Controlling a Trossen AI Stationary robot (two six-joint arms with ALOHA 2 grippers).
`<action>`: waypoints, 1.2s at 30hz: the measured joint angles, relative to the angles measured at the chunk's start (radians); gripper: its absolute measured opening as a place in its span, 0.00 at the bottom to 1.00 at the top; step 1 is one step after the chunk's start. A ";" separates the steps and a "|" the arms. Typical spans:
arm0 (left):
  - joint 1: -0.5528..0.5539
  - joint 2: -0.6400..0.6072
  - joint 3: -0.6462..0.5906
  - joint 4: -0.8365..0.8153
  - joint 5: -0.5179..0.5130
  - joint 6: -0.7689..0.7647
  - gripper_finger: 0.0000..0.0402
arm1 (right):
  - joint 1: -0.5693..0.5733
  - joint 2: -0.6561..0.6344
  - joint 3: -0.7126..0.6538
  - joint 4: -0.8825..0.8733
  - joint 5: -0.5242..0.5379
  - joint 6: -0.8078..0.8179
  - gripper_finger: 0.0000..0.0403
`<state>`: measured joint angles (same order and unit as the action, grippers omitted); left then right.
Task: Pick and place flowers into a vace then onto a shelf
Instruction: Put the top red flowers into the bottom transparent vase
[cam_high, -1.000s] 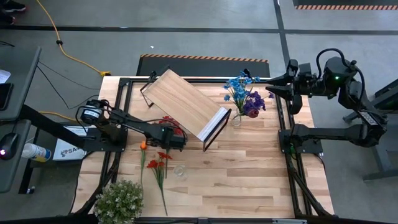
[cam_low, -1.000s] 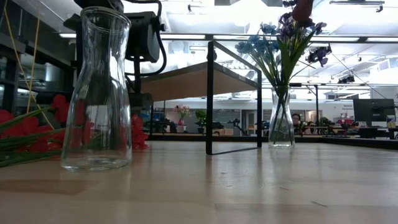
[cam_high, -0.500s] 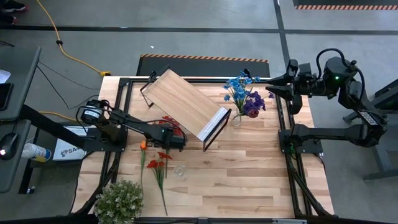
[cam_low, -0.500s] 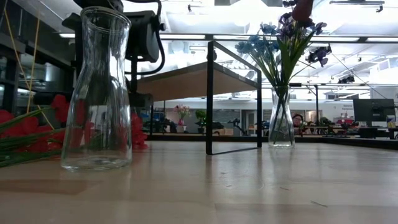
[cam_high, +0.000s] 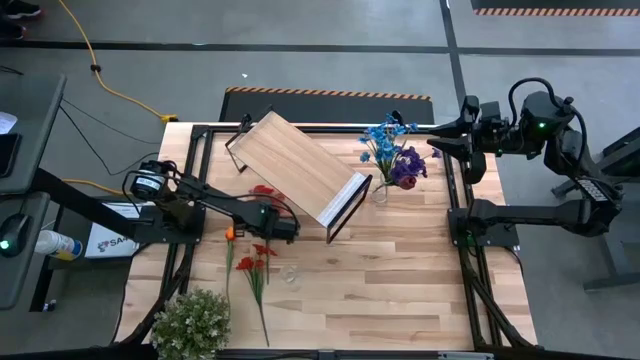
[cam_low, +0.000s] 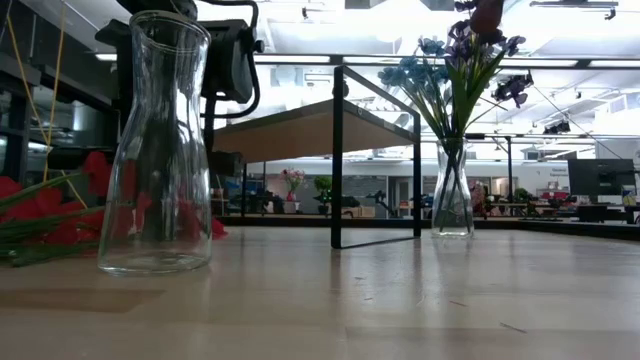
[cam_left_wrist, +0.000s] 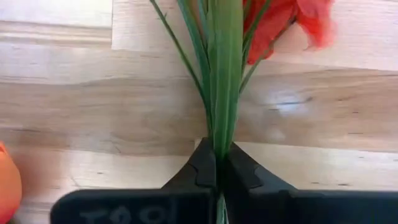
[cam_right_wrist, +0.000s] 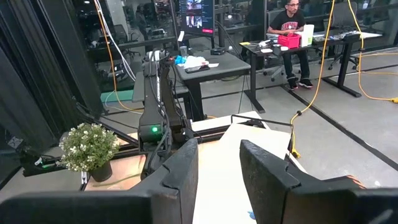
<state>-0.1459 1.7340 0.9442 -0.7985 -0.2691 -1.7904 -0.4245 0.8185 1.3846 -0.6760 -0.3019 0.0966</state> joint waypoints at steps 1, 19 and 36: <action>0.000 -0.002 0.007 -0.009 -0.007 -0.001 0.09 | 0.000 0.000 0.000 0.000 0.000 0.000 0.27; -0.054 -0.001 0.169 -0.301 -0.115 -0.118 0.09 | 0.000 0.000 0.000 0.000 0.000 0.000 0.27; -0.242 -0.006 0.392 -0.769 -0.273 -0.559 0.09 | 0.000 0.000 0.000 0.000 0.000 0.000 0.27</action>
<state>-0.3880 1.7280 1.3364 -1.5679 -0.5417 -2.3490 -0.4248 0.8186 1.3846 -0.6762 -0.3019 0.0963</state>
